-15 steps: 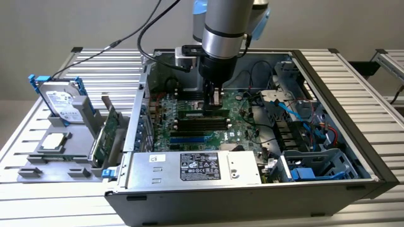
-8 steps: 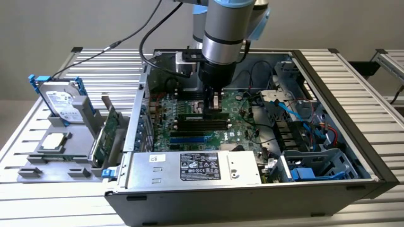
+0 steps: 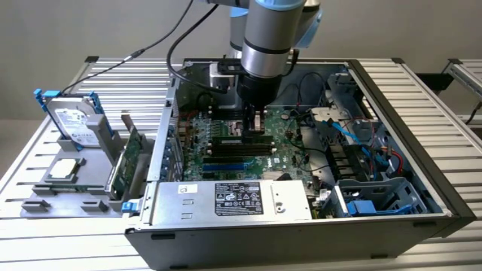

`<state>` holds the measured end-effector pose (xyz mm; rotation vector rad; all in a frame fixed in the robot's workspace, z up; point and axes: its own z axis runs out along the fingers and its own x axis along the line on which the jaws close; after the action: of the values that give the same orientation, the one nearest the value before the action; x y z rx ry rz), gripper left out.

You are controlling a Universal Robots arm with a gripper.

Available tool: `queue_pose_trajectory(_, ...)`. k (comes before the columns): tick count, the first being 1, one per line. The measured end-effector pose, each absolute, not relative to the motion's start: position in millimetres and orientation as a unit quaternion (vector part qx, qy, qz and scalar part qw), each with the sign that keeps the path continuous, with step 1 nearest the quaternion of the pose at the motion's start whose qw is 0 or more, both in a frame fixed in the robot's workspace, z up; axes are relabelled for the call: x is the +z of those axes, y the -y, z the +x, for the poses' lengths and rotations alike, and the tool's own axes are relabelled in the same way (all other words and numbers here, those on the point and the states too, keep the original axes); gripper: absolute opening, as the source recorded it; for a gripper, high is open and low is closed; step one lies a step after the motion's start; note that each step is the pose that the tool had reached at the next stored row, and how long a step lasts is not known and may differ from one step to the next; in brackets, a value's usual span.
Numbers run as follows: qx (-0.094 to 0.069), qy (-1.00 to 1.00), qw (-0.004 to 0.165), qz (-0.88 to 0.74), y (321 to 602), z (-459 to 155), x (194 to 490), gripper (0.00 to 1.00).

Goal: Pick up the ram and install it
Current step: 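Insert the ram into the slot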

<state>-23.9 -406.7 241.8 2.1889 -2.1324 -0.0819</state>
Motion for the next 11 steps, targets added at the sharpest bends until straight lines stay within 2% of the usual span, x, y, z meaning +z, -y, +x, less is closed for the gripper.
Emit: queue_pose_trajectory(11,-0.027,0.697,0.047,0.715,406.7,-21.3,237.3,0.14)
